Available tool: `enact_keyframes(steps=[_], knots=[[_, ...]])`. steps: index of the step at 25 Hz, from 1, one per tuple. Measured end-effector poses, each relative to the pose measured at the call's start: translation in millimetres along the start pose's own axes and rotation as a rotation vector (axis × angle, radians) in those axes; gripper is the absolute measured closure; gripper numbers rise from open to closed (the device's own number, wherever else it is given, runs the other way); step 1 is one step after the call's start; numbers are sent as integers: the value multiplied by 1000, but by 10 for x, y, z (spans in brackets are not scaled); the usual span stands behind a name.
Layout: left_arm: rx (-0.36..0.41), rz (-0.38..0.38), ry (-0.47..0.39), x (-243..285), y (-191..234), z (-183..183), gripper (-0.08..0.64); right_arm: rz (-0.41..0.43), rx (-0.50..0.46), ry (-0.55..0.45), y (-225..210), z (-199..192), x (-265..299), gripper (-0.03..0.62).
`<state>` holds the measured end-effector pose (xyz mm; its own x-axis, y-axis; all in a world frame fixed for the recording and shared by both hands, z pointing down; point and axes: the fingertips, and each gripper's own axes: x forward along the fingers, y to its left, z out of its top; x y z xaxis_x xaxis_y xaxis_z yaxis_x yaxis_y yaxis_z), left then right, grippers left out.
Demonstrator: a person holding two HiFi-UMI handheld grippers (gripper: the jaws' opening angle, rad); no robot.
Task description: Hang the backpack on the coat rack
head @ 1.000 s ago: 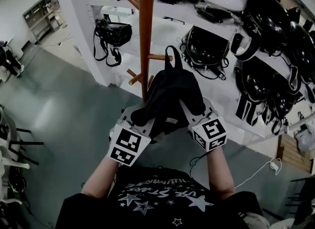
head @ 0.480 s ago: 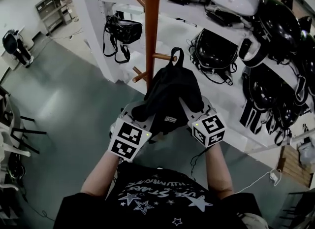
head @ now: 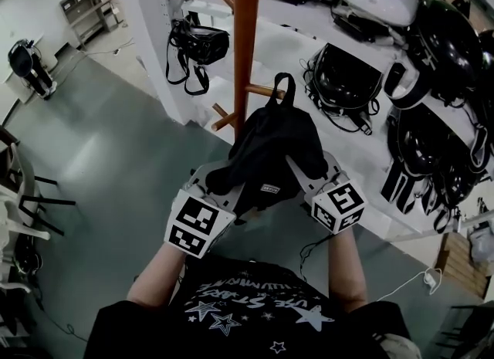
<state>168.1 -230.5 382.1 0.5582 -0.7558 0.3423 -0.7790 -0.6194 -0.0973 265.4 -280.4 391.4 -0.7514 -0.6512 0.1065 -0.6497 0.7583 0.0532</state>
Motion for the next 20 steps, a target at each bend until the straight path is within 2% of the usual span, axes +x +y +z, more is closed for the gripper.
enact_keyframes(steps=[5,7,9,15,20], knots=[[-136,-55,-51,23,-25,72,509,36,-12,-15,-74,50,-98,445],[-173,-67,-63,21,-19,87,509,70,-45,-12,-80,59,-221,370],[-199,-75,-72,23,-15,101,509,87,-64,-4,-132,48,-418,339],[-206,-88,-85,13,-17,141,509,79,-21,-50,-414,329,-914,339],[-200,-81,-77,-6,-7,128,509,132,50,-216,-555,965,-909,418]])
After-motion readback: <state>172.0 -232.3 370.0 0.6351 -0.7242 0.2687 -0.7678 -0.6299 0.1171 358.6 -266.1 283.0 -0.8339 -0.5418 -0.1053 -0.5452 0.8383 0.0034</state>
